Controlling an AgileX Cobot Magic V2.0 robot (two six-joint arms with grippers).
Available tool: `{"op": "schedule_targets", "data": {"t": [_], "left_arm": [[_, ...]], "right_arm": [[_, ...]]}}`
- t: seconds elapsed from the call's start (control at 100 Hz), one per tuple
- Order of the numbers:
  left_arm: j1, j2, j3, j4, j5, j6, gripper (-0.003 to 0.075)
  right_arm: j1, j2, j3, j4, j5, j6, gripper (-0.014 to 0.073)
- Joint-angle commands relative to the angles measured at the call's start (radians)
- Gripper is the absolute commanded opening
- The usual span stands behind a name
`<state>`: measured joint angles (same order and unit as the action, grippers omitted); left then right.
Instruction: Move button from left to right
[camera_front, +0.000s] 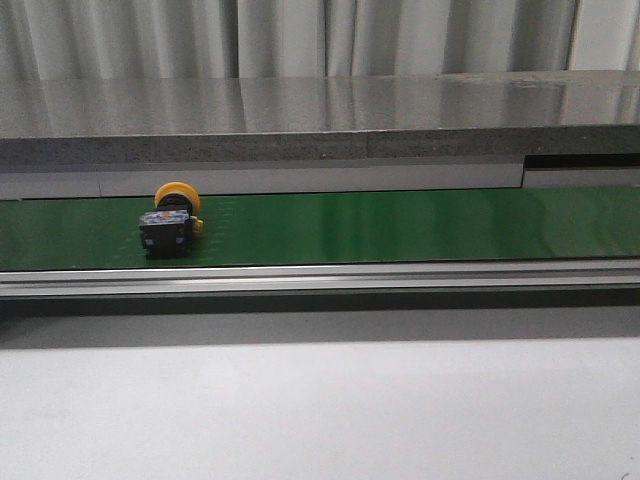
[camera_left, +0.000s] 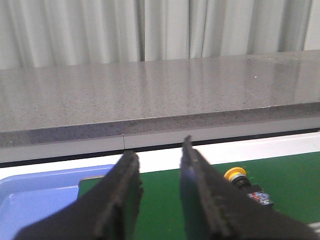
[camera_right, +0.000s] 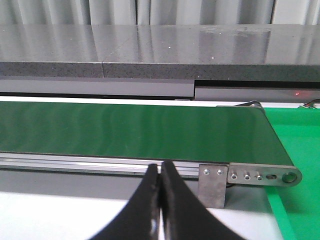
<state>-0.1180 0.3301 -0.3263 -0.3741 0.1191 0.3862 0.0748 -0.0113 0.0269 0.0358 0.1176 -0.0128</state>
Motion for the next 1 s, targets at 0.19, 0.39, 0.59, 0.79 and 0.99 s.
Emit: {"op": "schedule_targets", "data": {"t": [0.19, 0.39, 0.59, 0.79, 0.99], "left_arm": [[-0.009, 0.006, -0.027, -0.009, -0.080, -0.003, -0.0020], [-0.009, 0.006, -0.027, -0.009, -0.080, -0.003, -0.0020], [-0.009, 0.006, -0.027, -0.009, -0.080, -0.003, -0.0020], [-0.009, 0.006, -0.027, -0.009, -0.080, -0.003, -0.0020], [-0.009, 0.006, -0.027, -0.009, -0.080, -0.003, -0.0020]], "right_arm": [[-0.001, -0.021, -0.015, -0.006, -0.081, -0.001, -0.0068], [-0.001, -0.021, -0.015, -0.006, -0.125, -0.001, -0.0068], [-0.001, -0.021, -0.023, 0.006, -0.216, -0.001, -0.0068], [-0.001, 0.008, -0.125, 0.059, -0.083, -0.001, -0.0068], [-0.001, 0.150, -0.317, 0.103, 0.135, -0.001, -0.0068]]}}
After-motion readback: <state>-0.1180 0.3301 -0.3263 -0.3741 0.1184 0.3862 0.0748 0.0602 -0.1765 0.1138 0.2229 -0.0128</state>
